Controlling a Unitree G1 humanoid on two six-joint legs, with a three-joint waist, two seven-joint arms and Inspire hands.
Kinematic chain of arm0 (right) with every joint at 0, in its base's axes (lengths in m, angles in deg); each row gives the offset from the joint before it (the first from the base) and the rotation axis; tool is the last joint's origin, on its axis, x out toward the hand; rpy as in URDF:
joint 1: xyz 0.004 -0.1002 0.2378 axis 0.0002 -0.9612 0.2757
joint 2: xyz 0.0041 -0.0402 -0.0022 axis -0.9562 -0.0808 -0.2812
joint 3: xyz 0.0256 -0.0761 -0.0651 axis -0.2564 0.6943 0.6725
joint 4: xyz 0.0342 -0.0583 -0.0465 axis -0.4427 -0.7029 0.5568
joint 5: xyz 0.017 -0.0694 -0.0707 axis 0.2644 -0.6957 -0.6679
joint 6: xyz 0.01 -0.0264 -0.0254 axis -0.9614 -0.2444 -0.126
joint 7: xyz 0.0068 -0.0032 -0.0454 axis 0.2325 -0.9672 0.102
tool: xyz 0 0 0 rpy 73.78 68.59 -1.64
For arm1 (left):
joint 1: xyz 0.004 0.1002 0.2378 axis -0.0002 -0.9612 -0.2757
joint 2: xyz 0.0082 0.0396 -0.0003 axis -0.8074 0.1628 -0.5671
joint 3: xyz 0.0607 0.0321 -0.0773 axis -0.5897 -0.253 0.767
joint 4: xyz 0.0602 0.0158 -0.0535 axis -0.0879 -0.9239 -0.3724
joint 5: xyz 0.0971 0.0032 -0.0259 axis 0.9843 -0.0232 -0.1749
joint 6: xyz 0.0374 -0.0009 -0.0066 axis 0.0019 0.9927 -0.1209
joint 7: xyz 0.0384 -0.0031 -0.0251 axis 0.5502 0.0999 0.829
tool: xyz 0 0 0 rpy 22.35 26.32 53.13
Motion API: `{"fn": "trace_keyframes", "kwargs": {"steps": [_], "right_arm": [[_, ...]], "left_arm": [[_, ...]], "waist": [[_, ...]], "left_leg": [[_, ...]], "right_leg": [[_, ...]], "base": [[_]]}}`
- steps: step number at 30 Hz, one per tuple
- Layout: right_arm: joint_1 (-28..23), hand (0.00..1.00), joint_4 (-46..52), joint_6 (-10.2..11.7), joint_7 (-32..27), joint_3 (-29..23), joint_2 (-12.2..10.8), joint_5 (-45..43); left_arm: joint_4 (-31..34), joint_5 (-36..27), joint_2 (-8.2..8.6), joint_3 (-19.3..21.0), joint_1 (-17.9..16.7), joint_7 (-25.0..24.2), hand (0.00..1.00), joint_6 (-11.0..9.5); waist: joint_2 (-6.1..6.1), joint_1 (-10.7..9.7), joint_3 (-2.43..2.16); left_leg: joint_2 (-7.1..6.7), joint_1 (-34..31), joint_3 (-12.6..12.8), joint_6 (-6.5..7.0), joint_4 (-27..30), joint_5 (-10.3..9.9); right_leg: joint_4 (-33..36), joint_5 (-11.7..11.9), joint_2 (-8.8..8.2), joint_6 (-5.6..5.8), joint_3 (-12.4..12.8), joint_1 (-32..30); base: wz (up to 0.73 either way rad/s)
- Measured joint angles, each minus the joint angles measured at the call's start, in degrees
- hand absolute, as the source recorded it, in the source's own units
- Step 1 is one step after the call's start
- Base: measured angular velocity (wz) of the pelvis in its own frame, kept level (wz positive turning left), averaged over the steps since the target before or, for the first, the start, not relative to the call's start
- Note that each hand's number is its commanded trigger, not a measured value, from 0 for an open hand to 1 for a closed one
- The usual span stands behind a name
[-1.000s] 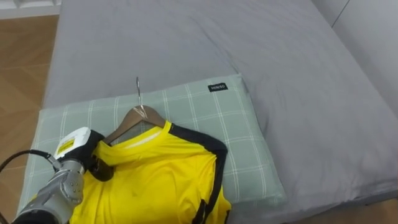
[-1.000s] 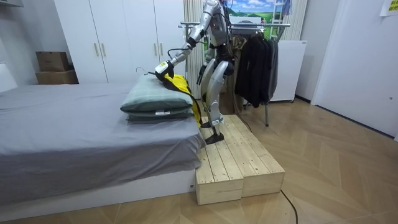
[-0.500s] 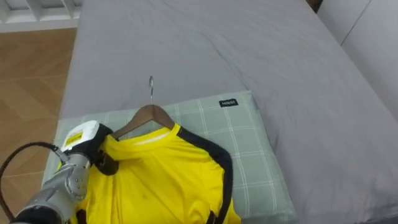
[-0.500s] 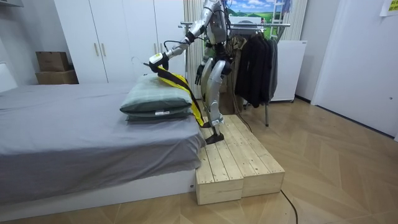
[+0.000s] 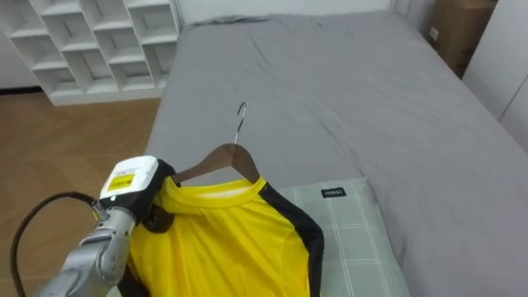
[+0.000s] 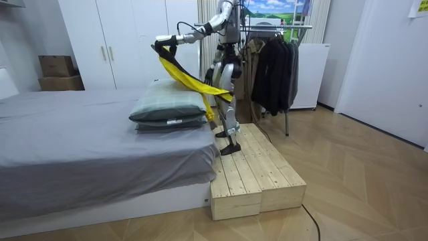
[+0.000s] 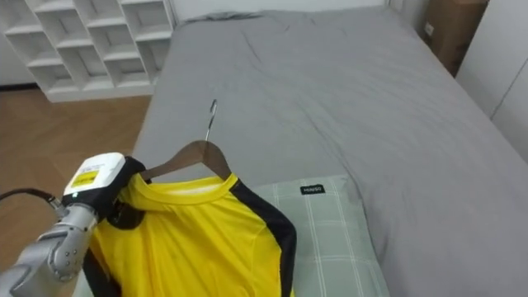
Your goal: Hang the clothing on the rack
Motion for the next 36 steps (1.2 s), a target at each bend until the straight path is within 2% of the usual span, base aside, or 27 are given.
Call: {"fn": "trace_keyframes", "kwargs": {"steps": [4, 6, 10, 18, 29, 33, 36], "right_arm": [[-0.3, 0.0, -1.1, -0.1, 0.6, -2.7, -0.2, 0.8], [-0.3, 0.0, -1.1, -0.1, 0.7, -3.1, -0.5, 1.4], [-0.5, 0.0, -1.1, -0.1, 1.1, -4.3, -1.7, 2.0], [-1.4, 0.0, -1.2, -0.2, 2.3, -7.5, -1.6, 1.9], [-5.0, 0.0, -2.8, -0.2, 0.4, -12.2, -1.5, 1.6], [-5.6, 0.0, -2.8, -0.6, -2.4, -14.2, -1.4, -4.4], [-5.1, 0.0, -4.4, -0.8, -5.0, -14.8, -0.9, -9.8]], "left_arm": [[5.2, 0.0, 0.1, 0.1, -4.6, 0.0, 1.0, 0.1], [6.3, 0.0, 0.18, 0.1, -5.8, 0.0, 1.0, 0.1], [9.5, 0.0, 0.36, 0.2, -8.6, 0.0, 1.0, 0.6], [16.4, 0.0, 0.44, 0.6, -12.2, 0.0, 1.0, 0.6], [23.2, -0.2, 0.59, 2.1, -12.9, 0.1, 1.0, 0.6], [24.1, 0.0, 0.99, 2.6, -13.1, 0.1, 1.0, 1.1], [24.5, 0.0, 1.04, 2.6, -13.2, 0.1, 1.0, 1.6]], "waist": [[-0.3, 0.0, -0.6], [-0.4, 0.1, -0.69], [-0.49, 0.4, -0.75], [-0.57, 1.3, -0.75], [-0.91, 1.0, -0.58], [-0.99, 1.1, -0.56], [-1.48, 0.9, -0.59]], "left_leg": [[-0.05, 2.1, -0.8, -0.37, -0.9, -0.1], [-0.05, 2.7, -1.0, -0.43, -1.1, -0.2], [-0.15, 4.5, -0.9, -0.5, -2.0, -0.2], [-0.62, 5.9, -0.9, -0.6, -2.9, -0.3], [-0.93, 7.0, -1.1, -0.6, -3.5, -0.3], [-0.96, 7.1, -0.9, -0.63, -3.8, -0.3], [-1.03, 7.1, -0.9, -0.62, -3.8, -0.3]], "right_leg": [[-3.9, 0.4, 0.48, -0.02, -1.1, 4.0], [-4.8, 0.7, 0.59, -0.07, -1.6, 5.0], [-5.9, 1.6, 0.77, 0.01, -1.1, 7.1], [-7.6, 1.6, 0.65, 0.1, -0.4, 8.8], [-7.6, 1.8, 0.48, 0.21, -0.4, 9.8], [-7.7, 1.8, 0.44, 0.23, -0.3, 9.6], [-7.7, 1.7, 0.37, 0.26, -0.3, 9.7]], "base": [[0.11], [0.11], [0.02], [-0.01], [0.01], [-0.02], [0.0]]}}
